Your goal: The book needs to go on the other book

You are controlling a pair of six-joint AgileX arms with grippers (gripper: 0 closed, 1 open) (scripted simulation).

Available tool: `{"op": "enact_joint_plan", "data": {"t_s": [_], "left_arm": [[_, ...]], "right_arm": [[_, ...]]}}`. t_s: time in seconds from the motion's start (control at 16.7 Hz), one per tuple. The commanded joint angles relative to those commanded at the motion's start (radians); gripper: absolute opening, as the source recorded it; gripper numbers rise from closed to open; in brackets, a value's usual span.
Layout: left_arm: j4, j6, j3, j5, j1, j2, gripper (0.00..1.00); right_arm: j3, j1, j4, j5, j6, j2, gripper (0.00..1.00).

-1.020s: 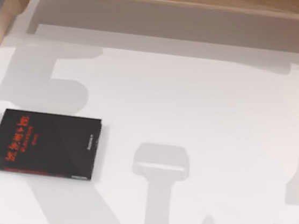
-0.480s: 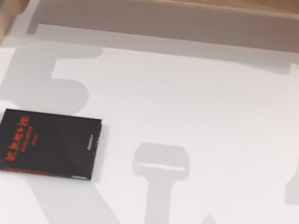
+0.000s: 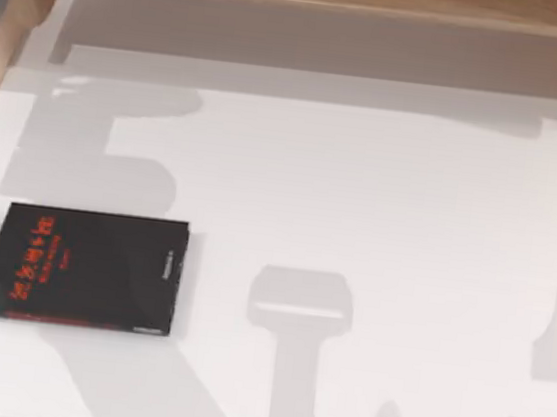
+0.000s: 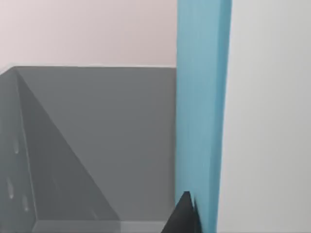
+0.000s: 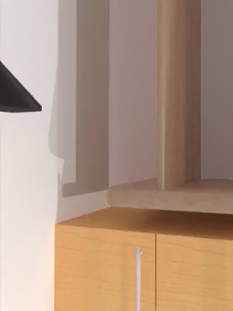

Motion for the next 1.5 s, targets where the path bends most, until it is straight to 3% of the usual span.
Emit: {"op": "enact_joint_plan", "data": {"t_s": [0.18, 0.36, 0.6, 0.78, 0.96, 1.14, 1.32, 1.5], "left_arm": [[-0.003, 0.004, -0.001, -0.011, -0.007, -0.006, 0.00], [-0.028, 0.039, -0.038, -0.103, -0.028, -0.094, 0.00], [-0.067, 0.170, -0.177, -0.337, -0.108, -0.312, 0.00], [-0.103, 0.336, -0.380, -0.543, -0.204, -0.501, 0.00], [-0.133, 0.548, -0.634, -0.733, -0.336, -0.681, 0.00], [-0.152, 0.783, -0.893, -0.865, -0.515, -0.824, 0.00], [-0.163, 1.004, -1.124, -0.920, -0.720, -0.909, 0.00], [-0.165, 1.175, -1.294, -0.920, -0.890, -0.951, 0.00]], "right_arm": [[0.000, 0.000, 0.000, 0.000, 0.000, 0.000, 1.00], [0.000, 0.000, 0.000, 0.000, 0.000, 0.000, 1.00], [0.000, 0.000, 0.000, 0.000, 0.000, 0.000, 1.00], [0.000, 0.000, 0.000, 0.000, 0.000, 0.000, 1.00], [0.000, 0.000, 0.000, 0.000, 0.000, 0.000, 1.00], [0.000, 0.000, 0.000, 0.000, 0.000, 0.000, 1.00], [0.000, 0.000, 0.000, 0.000, 0.000, 0.000, 1.00], [0.000, 0.000, 0.000, 0.000, 0.000, 0.000, 1.00]]}}
